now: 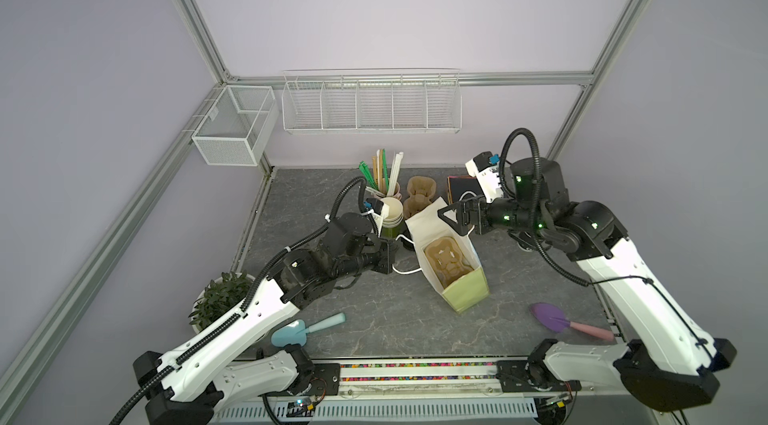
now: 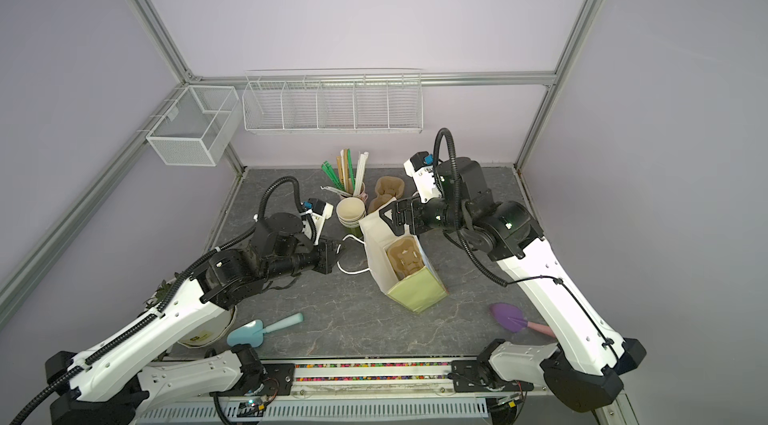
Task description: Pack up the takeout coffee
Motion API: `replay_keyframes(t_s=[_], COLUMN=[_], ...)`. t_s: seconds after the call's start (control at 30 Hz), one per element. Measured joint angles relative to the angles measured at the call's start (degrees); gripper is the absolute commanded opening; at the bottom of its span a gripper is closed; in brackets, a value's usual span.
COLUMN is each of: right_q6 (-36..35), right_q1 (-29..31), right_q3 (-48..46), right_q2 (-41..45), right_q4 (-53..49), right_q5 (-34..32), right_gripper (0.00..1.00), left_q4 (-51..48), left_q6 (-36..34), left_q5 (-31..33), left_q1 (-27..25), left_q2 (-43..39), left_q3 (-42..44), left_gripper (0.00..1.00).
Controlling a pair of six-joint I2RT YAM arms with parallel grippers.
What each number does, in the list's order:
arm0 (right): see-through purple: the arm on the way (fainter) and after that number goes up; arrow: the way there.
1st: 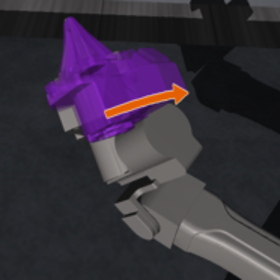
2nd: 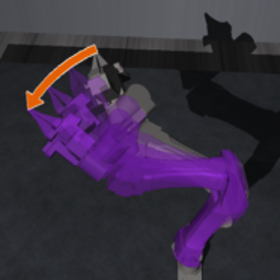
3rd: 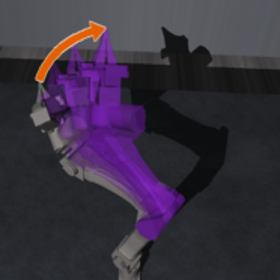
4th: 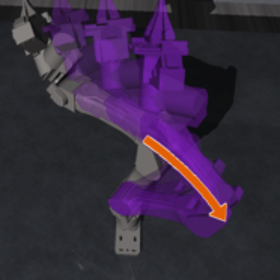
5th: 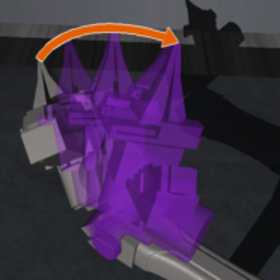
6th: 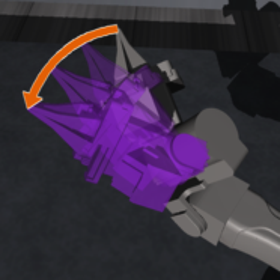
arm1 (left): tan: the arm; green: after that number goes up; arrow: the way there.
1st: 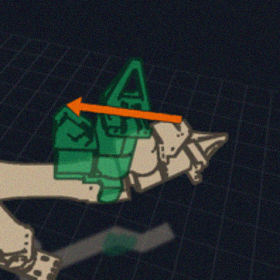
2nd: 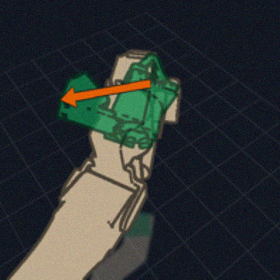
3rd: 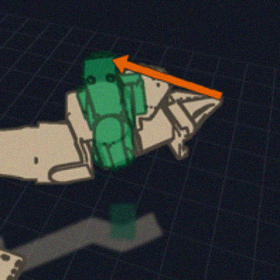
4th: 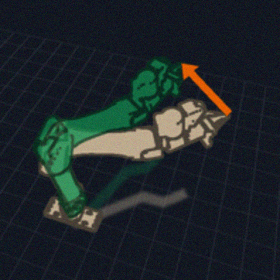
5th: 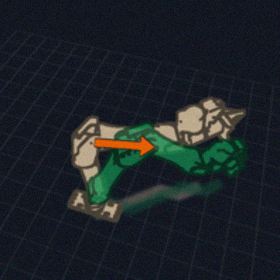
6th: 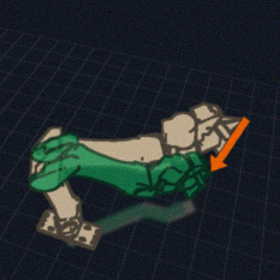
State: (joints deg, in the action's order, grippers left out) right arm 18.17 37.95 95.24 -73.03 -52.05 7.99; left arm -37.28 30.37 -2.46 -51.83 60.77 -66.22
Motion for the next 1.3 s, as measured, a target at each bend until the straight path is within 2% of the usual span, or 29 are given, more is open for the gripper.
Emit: replay_keyframes(t_s=[0.13,0.33,0.47,0.57,0.73,0.87,0.97,1.13,1.3], right_q6=[-1.1,-2.5,-2.8,-3.1,-4.7,-4.8,-4.7,-4.8,-4.2], right_q1=[0.0,-0.5,-0.7,0.0,1.2,1.1,0.7,-0.6,-3.9], right_q3=[0.0,0.2,4.1,8.0,7.7,5.6,4.9,2.8,-1.0], right_q2=[-1.1,-1.5,-1.7,-1.6,-1.1,-1.1,-1.1,-1.1,-1.0], right_q4=[-1.2,-3.5,-6.0,-7.4,-8.5,-8.7,-8.7,-8.5,-8.3], right_q5=[-2.2,-4.7,-4.8,-10.1,-20.3,-21.2,-19.6,-17.6,-15.6], right_gripper=[0.95,0.99,0.99,0.97,0.93,0.94,0.99,0.84,0.61], left_q4=[-0.4,-0.8,-1.2,-1.3,-2.0,-2.7,-3.0,-3.5,-3.9], left_q6=[-0.7,-1.1,-1.5,-2.0,-2.8,-3.5,-3.7,-3.9,-3.9], left_q5=[0.1,0.5,1.0,1.2,1.4,1.6,1.6,1.6,2.0], left_q1=[0.0,0.0,0.0,0.0,0.0,0.0,0.0,0.0,0.0], left_q2=[0.7,0.9,1.3,2.0,3.3,4.2,4.3,4.3,4.3], left_q3=[-0.4,-0.5,-0.9,-1.5,-2.3,-3.5,-3.8,-4.0,-4.0], left_gripper=[0.00,0.00,0.00,0.00,0.00,0.00,0.00,0.00,0.00])
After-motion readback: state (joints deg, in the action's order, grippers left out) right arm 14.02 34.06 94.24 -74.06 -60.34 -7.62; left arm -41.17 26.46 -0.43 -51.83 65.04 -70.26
